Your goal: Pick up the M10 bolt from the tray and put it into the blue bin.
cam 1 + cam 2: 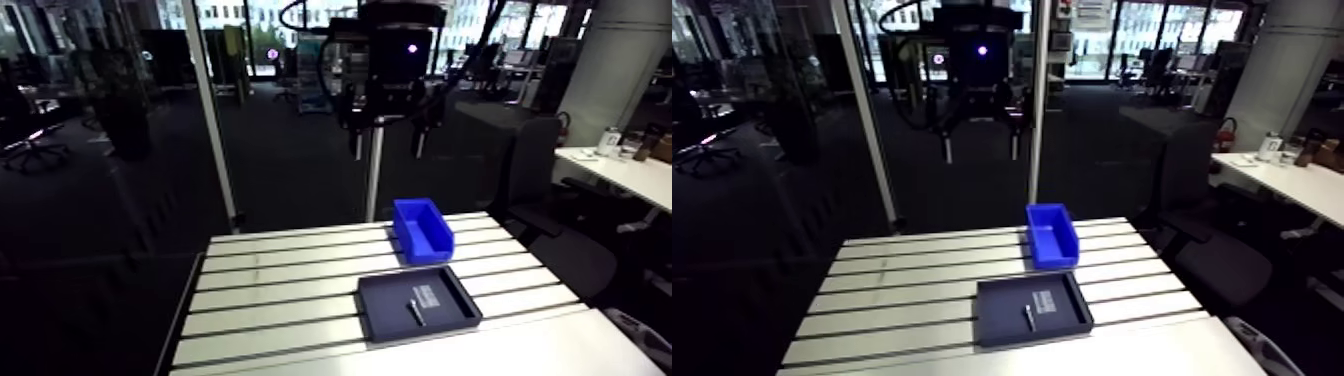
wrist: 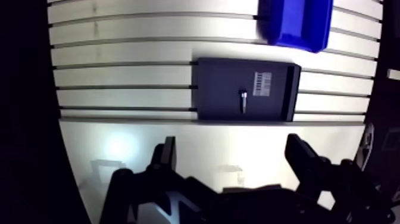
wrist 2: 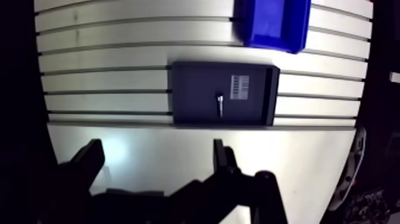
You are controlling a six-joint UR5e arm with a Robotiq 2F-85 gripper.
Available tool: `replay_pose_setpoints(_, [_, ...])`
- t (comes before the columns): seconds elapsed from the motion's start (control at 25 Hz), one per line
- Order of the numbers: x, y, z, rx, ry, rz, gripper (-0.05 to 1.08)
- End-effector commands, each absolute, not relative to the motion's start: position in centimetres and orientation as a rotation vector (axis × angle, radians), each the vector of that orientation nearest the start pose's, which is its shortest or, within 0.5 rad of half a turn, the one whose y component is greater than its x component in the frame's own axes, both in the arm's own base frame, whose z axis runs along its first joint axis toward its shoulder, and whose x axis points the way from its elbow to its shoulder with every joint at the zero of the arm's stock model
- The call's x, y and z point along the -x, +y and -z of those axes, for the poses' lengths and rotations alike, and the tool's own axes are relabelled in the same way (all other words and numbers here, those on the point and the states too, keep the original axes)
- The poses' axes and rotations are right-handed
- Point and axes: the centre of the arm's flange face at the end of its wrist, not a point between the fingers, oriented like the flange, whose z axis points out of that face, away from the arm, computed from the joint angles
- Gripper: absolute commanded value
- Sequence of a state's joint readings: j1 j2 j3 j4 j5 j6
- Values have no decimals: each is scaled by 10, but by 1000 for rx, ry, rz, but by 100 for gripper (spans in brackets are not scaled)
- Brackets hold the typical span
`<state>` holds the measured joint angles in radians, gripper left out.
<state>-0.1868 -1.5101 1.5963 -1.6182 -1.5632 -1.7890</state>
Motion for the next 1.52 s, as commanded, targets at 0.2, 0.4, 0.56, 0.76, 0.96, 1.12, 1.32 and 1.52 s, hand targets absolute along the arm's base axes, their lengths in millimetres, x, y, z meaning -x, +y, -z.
replay_pose_setpoints(0.2, [516, 0, -386, 95, 3078, 42, 2])
replay_pose_setpoints(0.4, [508, 20, -359, 50, 3081, 42, 2])
replay_pose_setpoints(0.56, [505, 27, -336, 29, 3082, 45, 2])
replay_pose_setpoints(0.76, [503, 30, -306, 52, 3065, 56, 2])
replay_pose_setpoints(0.96, [502, 31, -282, 99, 3042, 66, 3])
replay_pose_setpoints(1.12, [503, 33, -263, 107, 3030, 47, 3])
replay_pose_setpoints(1.32, [499, 33, -248, 110, 3015, 31, 3])
replay_pose_setpoints(1.52, [497, 34, -234, 108, 2989, 37, 3])
